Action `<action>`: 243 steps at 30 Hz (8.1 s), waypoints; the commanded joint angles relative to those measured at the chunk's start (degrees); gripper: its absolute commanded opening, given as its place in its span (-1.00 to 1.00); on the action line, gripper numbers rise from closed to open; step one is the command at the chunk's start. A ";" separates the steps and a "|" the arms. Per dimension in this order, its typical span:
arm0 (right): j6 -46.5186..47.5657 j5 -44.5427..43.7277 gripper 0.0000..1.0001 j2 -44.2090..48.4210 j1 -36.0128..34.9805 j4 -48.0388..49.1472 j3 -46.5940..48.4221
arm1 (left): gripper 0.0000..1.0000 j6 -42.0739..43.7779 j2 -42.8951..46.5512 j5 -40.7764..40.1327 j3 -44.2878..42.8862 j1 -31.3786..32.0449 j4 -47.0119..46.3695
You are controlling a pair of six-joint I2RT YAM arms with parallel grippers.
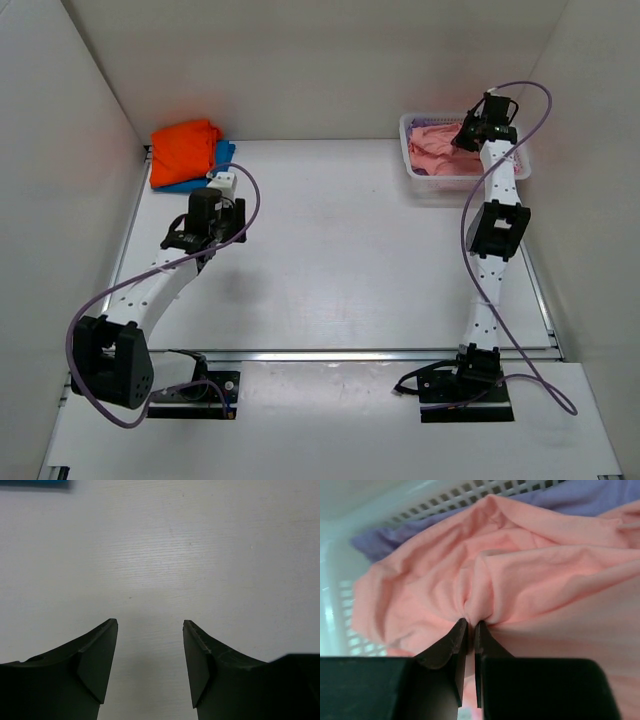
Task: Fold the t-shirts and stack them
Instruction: Grab crumpled tshirt from bin with the right arm, then move the tshirt to the center of the board, then flatten out the tshirt
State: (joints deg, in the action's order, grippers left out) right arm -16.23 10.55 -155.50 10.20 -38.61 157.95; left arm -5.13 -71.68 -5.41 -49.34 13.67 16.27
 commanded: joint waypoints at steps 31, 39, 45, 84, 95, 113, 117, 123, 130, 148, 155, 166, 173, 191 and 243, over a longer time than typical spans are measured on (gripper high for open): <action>-6.09 10.81 -0.70 73.68 -36.37 22.79 -87.19 | 0.21 -11.84 22.47 10.32 6.09 -0.58 5.44; -5.31 8.25 0.16 75.51 -31.57 26.29 -98.16 | 0.25 -17.01 13.25 15.78 8.91 8.28 -2.54; -3.37 10.20 0.03 77.89 -29.79 27.09 -105.55 | 0.35 -24.91 2.79 19.73 9.09 13.75 -13.43; -1.63 17.78 -1.00 93.80 -22.75 22.89 -83.39 | -1.00 -25.37 -7.09 17.71 -17.54 10.52 -9.42; 3.49 11.50 -1.00 85.81 -40.25 18.83 -62.07 | -0.96 -27.57 7.25 24.56 -3.76 1.27 -11.88; 3.93 13.53 -1.00 66.29 -44.30 15.59 -53.54 | 0.32 -27.57 22.28 28.08 7.06 -4.01 -17.59; 3.75 13.71 -1.00 67.52 -43.86 15.75 -54.58 | 0.42 -24.85 22.46 31.33 10.13 -2.16 -19.43; 2.87 14.59 -0.99 70.86 -44.39 16.81 -58.01 | 0.47 -20.37 21.68 29.50 13.13 3.02 -30.59; 0.94 16.96 -1.00 72.88 -45.17 18.13 -62.14 | 0.44 -14.84 13.52 25.09 12.17 7.50 -42.36; -1.00 19.69 -1.00 73.24 -46.49 19.98 -66.98 | 0.59 -10.60 9.72 28.17 8.47 11.20 -53.98; -2.14 21.88 -1.00 72.97 -45.62 19.89 -65.22 | 0.63 -12.36 4.80 35.29 5.67 11.73 -53.18; 1.46 6.61 0.08 80.09 -38.94 12.79 -81.29 | -1.00 -14.65 9.80 24.40 -1.28 6.90 -41.06; -1.43 6.94 0.10 89.58 -33.41 13.90 -107.92 | -1.00 -5.34 14.81 19.65 -8.48 1.09 -26.65; -3.55 13.62 0.51 76.50 -37.00 37.73 -120.34 | -1.00 -9.37 19.65 20.96 -0.94 0.39 -31.21; 4.80 17.40 -1.00 85.93 -21.18 21.82 -91.95 | -1.00 12.85 5.96 8.23 -23.95 5.14 -12.49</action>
State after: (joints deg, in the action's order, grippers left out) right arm -13.19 29.19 -65.41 -10.48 -20.53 64.47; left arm 4.95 -61.56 2.68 -74.67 19.68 4.49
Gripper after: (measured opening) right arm 0.006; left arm 0.029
